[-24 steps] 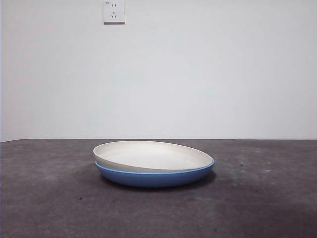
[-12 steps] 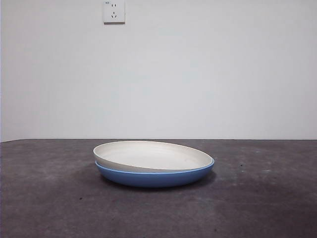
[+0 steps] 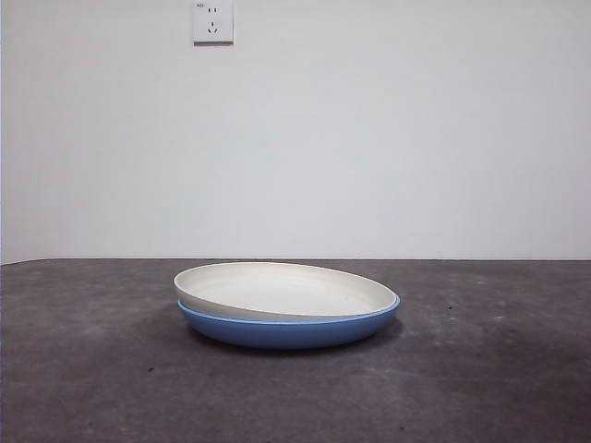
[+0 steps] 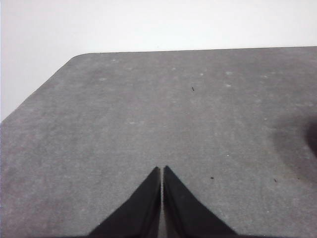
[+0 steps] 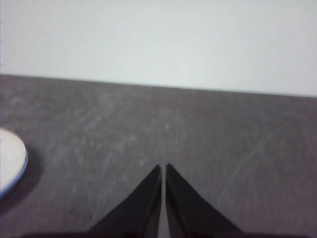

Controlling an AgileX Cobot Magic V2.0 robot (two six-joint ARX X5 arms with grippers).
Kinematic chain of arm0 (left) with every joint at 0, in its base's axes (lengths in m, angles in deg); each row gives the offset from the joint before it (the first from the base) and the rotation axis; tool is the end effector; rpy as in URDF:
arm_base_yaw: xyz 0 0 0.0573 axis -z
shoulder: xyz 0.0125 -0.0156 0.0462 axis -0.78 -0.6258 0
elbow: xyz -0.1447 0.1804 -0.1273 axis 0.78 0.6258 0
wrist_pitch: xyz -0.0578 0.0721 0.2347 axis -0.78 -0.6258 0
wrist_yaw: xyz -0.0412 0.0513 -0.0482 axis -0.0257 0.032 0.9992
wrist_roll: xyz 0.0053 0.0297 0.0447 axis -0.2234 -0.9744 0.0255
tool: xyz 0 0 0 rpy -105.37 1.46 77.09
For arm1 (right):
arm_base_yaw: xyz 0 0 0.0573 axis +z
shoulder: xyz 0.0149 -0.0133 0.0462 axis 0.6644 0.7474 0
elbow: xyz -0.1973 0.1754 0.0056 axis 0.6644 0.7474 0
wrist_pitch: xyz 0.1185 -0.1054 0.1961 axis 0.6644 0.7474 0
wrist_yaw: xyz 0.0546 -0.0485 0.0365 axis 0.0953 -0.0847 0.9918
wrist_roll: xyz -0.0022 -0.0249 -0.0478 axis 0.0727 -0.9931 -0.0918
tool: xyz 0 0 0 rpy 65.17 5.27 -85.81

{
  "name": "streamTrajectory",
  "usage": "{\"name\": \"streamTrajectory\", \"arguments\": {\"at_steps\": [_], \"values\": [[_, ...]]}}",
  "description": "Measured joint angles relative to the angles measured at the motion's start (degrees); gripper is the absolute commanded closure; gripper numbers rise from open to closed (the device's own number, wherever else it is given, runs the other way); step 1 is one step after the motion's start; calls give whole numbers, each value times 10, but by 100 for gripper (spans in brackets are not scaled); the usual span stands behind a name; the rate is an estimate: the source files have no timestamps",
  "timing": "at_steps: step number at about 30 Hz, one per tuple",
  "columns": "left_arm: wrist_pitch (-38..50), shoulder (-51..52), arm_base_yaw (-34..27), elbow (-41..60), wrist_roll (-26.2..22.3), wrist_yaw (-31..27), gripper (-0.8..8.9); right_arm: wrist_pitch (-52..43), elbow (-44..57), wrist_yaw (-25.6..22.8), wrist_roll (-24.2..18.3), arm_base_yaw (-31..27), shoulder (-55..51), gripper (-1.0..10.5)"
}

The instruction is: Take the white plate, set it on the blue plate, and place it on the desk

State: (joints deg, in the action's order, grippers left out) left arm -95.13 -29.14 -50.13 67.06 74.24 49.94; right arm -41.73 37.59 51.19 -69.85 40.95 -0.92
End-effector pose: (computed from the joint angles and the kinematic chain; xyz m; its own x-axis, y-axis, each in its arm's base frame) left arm 0.0948 -0.0010 0.1563 0.9877 0.0100 -0.1559 -0.0033 0.9991 0.0431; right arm 0.0967 0.0025 0.1636 0.9927 0.1143 -0.0393 -0.1139 0.9934 0.0123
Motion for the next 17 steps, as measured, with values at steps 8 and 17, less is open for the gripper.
{"name": "streamTrajectory", "arguments": {"at_steps": [8, 17], "values": [[0, 0, 0, 0, 0, 0, 805, 52, 0, 0, 1, 0, 0, 939], [0, 0, 0, 0, 0, 0, 805, 64, 0, 1, 13, 0, 0, 939]]}}
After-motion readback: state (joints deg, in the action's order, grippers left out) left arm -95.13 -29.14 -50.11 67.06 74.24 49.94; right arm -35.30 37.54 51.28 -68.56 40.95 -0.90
